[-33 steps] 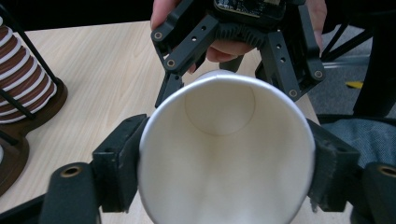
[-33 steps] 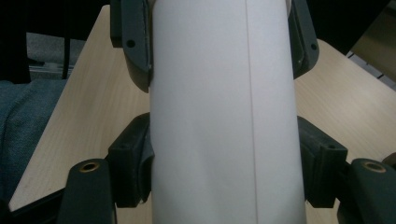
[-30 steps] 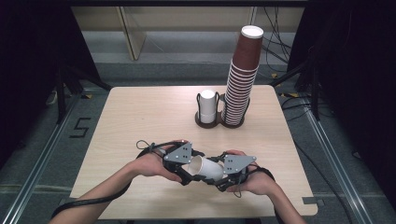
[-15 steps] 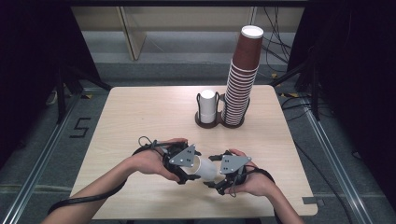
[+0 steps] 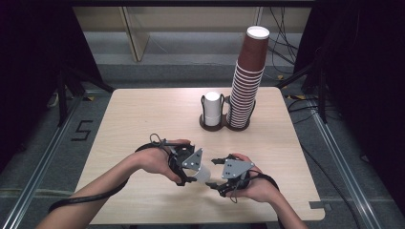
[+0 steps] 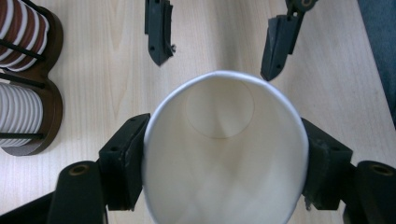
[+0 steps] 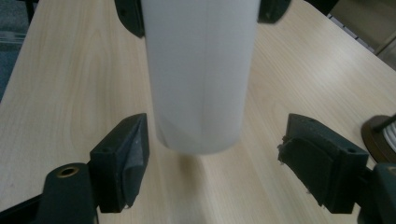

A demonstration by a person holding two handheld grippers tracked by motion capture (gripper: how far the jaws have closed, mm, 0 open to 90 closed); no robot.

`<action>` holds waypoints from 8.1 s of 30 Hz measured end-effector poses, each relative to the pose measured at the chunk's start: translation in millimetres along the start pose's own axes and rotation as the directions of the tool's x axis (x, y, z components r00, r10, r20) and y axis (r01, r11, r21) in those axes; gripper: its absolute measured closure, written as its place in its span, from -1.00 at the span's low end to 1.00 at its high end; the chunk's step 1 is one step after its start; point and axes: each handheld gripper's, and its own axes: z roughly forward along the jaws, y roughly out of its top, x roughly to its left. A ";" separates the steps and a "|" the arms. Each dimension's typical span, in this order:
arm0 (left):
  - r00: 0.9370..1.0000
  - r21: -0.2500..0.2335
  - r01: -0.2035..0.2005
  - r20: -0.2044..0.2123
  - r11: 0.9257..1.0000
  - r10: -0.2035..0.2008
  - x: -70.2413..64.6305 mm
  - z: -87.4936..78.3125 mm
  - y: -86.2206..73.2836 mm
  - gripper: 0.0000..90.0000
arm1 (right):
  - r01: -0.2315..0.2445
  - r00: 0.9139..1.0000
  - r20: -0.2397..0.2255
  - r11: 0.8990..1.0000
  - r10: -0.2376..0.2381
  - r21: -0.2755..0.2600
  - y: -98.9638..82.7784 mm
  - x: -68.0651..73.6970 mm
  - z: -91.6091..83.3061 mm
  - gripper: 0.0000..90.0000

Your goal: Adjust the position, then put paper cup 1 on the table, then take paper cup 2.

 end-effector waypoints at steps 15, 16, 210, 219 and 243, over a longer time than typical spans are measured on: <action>0.999 0.039 -0.036 0.011 0.999 0.036 -2.5 2.4 4.9 -0.37 | 0.091 0.996 -0.025 0.996 -0.091 0.002 10.8 5.6 22.8 -0.34; 0.999 0.039 -0.038 0.011 0.999 0.037 -2.6 2.6 5.2 -0.37 | 0.074 0.996 -0.041 0.997 -0.074 0.003 10.6 6.8 23.4 -0.33; 0.545 -0.705 0.556 -0.089 0.439 -0.834 -43.2 30.7 -102.7 -0.93 | -0.422 0.554 0.665 0.858 0.500 -0.294 -11.9 -114.1 -98.9 -0.99; 0.566 -0.706 0.551 -0.076 0.446 -0.821 -42.0 34.1 -99.5 -0.94 | -0.395 0.586 0.642 0.866 0.494 -0.306 8.2 -114.7 -94.3 -0.93; 0.689 -0.737 0.374 -0.186 0.563 -0.700 68.4 0.2 -10.9 -0.99 | -0.341 0.632 0.588 0.863 0.505 -0.374 71.9 -148.7 -105.7 -0.84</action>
